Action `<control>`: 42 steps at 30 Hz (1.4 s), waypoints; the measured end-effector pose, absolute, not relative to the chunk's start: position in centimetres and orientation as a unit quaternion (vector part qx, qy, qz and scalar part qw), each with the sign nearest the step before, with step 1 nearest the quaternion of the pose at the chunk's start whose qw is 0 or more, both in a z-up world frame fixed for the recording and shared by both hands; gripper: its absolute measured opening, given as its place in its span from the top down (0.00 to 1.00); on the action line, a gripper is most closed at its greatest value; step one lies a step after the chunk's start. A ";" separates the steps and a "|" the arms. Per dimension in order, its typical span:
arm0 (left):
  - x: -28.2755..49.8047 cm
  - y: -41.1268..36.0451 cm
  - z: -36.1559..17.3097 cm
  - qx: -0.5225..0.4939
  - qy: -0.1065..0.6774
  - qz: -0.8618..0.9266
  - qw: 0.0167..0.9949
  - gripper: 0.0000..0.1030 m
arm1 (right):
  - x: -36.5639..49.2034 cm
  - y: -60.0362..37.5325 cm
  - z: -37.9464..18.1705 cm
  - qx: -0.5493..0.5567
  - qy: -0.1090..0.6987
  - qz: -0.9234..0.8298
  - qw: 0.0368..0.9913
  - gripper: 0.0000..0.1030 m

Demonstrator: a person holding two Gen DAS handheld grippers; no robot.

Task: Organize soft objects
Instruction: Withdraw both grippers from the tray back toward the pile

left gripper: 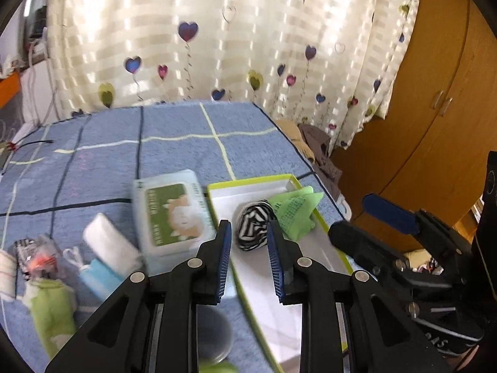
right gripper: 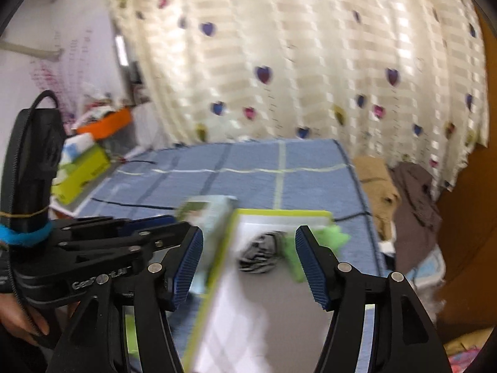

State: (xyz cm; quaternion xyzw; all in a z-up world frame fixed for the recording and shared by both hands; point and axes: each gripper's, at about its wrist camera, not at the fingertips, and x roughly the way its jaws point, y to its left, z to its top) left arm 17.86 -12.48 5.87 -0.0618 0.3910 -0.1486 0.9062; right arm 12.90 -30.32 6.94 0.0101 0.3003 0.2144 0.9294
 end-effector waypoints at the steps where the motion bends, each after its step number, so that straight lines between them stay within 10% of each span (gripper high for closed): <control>1: 17.1 -11.7 6.3 -0.064 0.383 -0.147 0.910 0.76 | 12.6 -29.9 7.1 0.013 0.299 0.222 0.928 0.40; 42: 2.6 -0.7 3.7 -0.131 0.359 -0.110 0.918 0.76 | 0.4 -18.3 5.2 -0.029 0.322 0.321 0.890 0.40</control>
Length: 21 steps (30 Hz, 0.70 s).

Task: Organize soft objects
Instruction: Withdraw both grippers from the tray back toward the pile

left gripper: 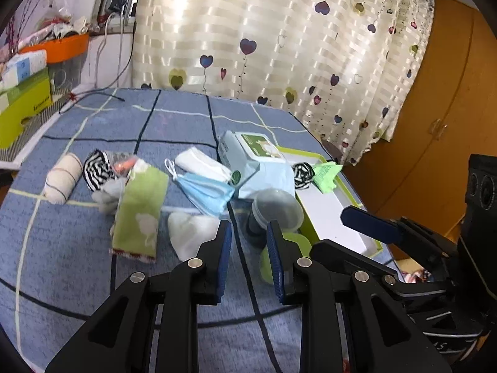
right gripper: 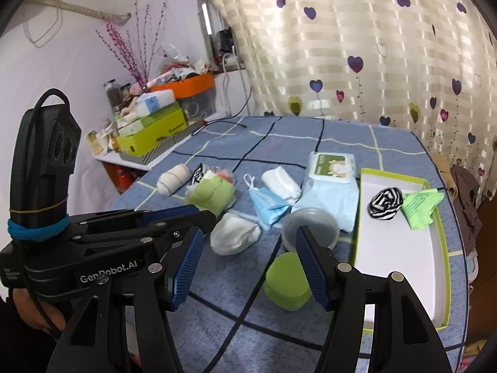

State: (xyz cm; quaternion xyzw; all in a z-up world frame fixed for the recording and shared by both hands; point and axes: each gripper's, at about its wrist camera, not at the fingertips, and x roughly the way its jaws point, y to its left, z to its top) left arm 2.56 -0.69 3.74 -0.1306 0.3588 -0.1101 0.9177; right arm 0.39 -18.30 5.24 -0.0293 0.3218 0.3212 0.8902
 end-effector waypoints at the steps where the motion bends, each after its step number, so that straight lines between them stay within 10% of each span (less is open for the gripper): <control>1: 2.4 -0.4 3.6 -0.134 0.363 -0.109 0.916 0.76 | 0.3 -18.2 5.2 -0.030 0.322 0.323 0.889 0.40; 21: 0.5 4.0 0.1 -0.144 0.390 -0.048 0.908 0.76 | -0.6 -14.3 3.1 -0.067 0.341 0.359 0.866 0.40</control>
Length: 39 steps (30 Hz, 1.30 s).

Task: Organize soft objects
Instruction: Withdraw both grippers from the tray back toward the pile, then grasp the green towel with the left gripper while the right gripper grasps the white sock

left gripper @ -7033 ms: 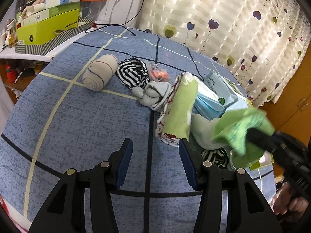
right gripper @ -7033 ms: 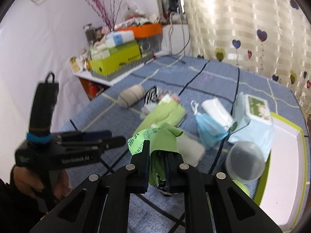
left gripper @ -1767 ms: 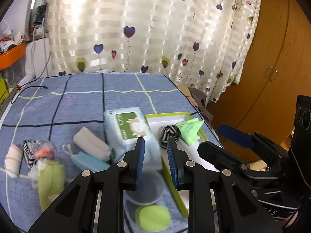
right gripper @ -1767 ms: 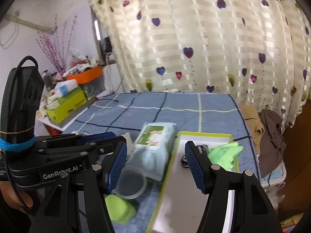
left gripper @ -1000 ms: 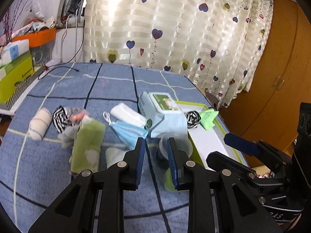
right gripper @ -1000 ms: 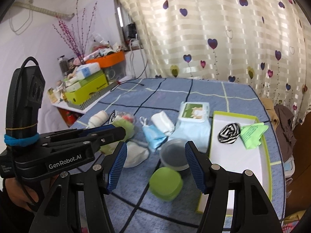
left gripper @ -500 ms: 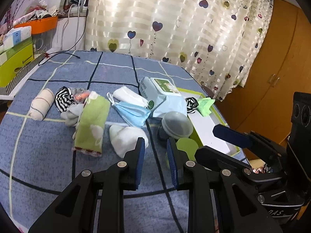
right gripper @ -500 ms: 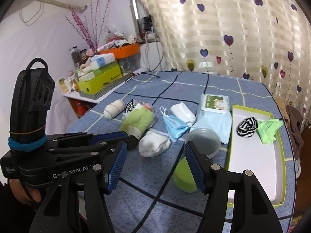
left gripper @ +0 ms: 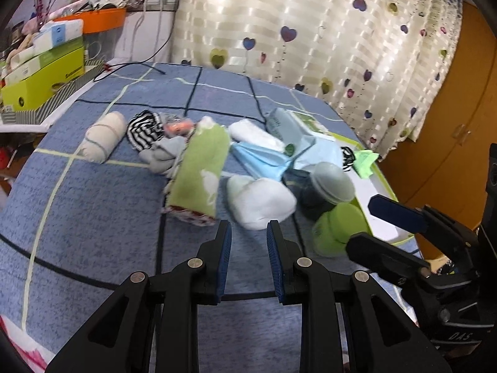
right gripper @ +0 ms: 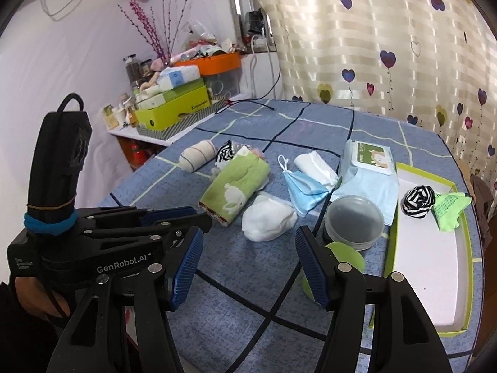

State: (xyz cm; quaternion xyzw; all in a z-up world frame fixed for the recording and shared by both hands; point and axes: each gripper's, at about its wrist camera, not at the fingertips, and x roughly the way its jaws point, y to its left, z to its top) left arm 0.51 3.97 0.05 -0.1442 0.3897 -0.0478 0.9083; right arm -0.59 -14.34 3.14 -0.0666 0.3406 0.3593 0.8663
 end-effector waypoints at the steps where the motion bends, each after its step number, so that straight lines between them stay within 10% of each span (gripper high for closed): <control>1: 0.5 4.1 -0.1 -0.143 0.391 -0.046 0.908 0.76 | -0.5 -14.3 3.1 -0.066 0.342 0.360 0.866 0.40; 21: 2.6 8.4 -1.3 -0.165 0.393 -0.031 0.904 0.76 | 2.3 -11.3 1.4 -0.085 0.378 0.347 0.854 0.40; 25: 3.5 9.0 -1.9 -0.170 0.398 -0.032 0.901 0.54 | 3.0 -10.8 1.0 -0.095 0.388 0.341 0.851 0.40; 39: 7.5 10.2 -4.2 -0.184 0.427 -0.047 0.884 0.54 | 4.8 -9.4 0.4 -0.119 0.401 0.326 0.847 0.40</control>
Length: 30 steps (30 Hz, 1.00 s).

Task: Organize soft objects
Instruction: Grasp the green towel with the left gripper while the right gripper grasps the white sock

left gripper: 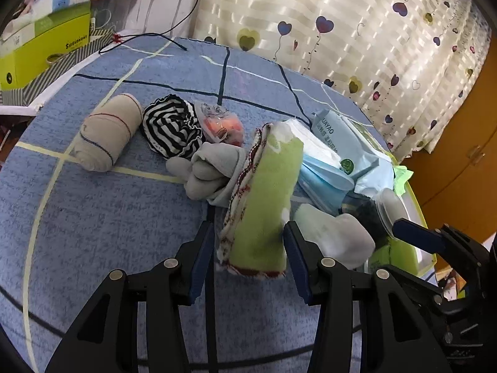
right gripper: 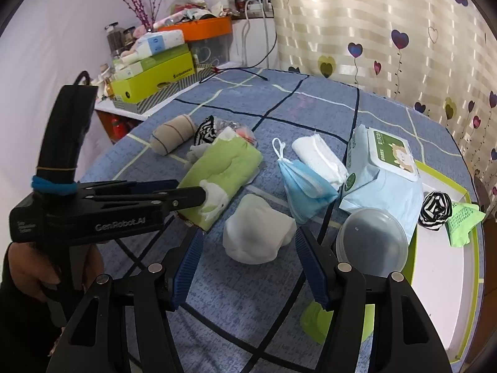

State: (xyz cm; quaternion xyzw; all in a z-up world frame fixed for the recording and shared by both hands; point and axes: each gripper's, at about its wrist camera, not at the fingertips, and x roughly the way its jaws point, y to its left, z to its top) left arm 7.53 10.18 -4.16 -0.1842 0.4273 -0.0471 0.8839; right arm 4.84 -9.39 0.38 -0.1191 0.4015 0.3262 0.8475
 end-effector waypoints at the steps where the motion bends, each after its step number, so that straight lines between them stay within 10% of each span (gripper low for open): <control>1: 7.8 10.2 -4.3 -0.186 0.430 -0.050 0.882 0.54 | 4.9 -9.4 0.4 -0.119 0.402 0.325 0.848 0.40; 30: 5.5 10.4 -4.0 -0.195 0.418 -0.069 0.885 0.73 | 6.7 -6.8 -1.9 -0.168 0.438 0.311 0.826 0.40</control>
